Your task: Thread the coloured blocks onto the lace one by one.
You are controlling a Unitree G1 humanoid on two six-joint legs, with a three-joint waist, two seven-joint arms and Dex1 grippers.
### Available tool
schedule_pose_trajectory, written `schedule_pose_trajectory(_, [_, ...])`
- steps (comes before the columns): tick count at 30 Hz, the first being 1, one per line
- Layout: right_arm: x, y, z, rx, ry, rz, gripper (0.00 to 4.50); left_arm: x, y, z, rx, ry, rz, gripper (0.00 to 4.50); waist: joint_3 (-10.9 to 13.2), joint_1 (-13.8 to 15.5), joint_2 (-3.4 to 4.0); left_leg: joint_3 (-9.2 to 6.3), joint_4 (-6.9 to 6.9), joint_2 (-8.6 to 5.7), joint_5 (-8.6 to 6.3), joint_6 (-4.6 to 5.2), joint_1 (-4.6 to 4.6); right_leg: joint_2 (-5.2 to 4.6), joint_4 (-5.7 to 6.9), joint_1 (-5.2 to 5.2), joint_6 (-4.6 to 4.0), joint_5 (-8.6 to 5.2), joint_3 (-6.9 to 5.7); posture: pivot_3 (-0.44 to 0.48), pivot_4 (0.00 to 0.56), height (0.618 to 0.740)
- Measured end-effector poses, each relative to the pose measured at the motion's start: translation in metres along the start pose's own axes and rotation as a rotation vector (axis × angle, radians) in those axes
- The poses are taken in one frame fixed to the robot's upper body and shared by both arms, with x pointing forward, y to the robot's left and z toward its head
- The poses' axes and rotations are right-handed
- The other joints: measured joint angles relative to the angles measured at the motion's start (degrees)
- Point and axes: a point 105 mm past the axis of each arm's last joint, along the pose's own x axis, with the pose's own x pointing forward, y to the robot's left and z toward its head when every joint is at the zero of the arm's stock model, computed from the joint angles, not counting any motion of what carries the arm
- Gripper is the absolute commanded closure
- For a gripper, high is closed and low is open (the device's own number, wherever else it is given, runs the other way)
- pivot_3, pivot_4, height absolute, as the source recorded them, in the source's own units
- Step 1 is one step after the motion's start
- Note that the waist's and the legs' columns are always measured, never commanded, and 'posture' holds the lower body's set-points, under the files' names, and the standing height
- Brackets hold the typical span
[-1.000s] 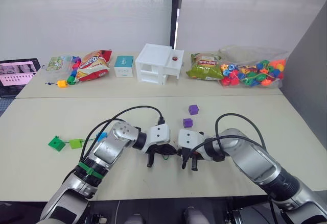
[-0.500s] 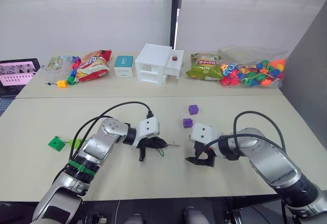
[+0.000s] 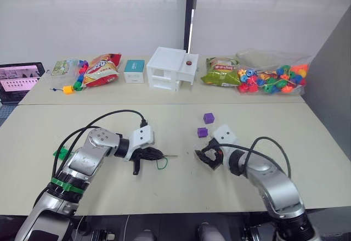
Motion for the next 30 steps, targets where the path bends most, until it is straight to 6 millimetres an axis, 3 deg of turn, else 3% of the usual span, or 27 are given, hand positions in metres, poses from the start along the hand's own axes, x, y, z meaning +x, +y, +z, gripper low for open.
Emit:
schedule_pose_trajectory(9, [0.016, 0.005, -0.002, 0.21, -0.125, -0.257, 0.02, -0.005, 0.0, -0.006, -0.019, 0.01, 0.013, 4.5, 0.0, -0.28, 0.04, 0.01, -0.05, 0.01, 0.01, -0.02, 0.05, 0.01, 0.02, -0.02, 0.0, 0.0, 0.01, 0.0, 0.15, 0.74])
schedule_pose_trajectory(21, [0.055, 0.004, 0.001, 0.238, -0.169, -0.373, 0.02, -0.005, 0.0, -0.006, -0.016, 0.01, 0.019, 4.5, 0.01, -0.6, 0.06, 0.0, -0.11, 0.01, 0.01, -0.03, 0.07, 0.01, 0.01, -0.04, -0.01, 0.0, 0.01, 0.0, 0.15, 0.74])
schedule_pose_trajectory(22, [0.057, 0.005, -0.001, 0.243, -0.167, -0.372, 0.53, -0.006, 0.0, -0.007, -0.018, 0.014, 0.02, 4.5, 0.01, -0.68, 0.06, 0.0, -0.12, 0.01, 0.01, -0.03, 0.07, 0.01, 0.0, -0.04, -0.01, 0.0, 0.01, 0.0, 0.15, 0.74])
schedule_pose_trajectory(30, [0.058, 0.008, 0.004, 0.241, -0.215, -0.352, 3.26, -0.007, -0.001, -0.009, -0.022, 0.019, 0.023, 4.5, 0.02, -1.48, 0.07, -0.01, -0.13, 0.02, 0.01, -0.03, 0.07, 0.02, 0.02, -0.05, -0.01, 0.0, 0.02, 0.0, 0.15, 0.74])
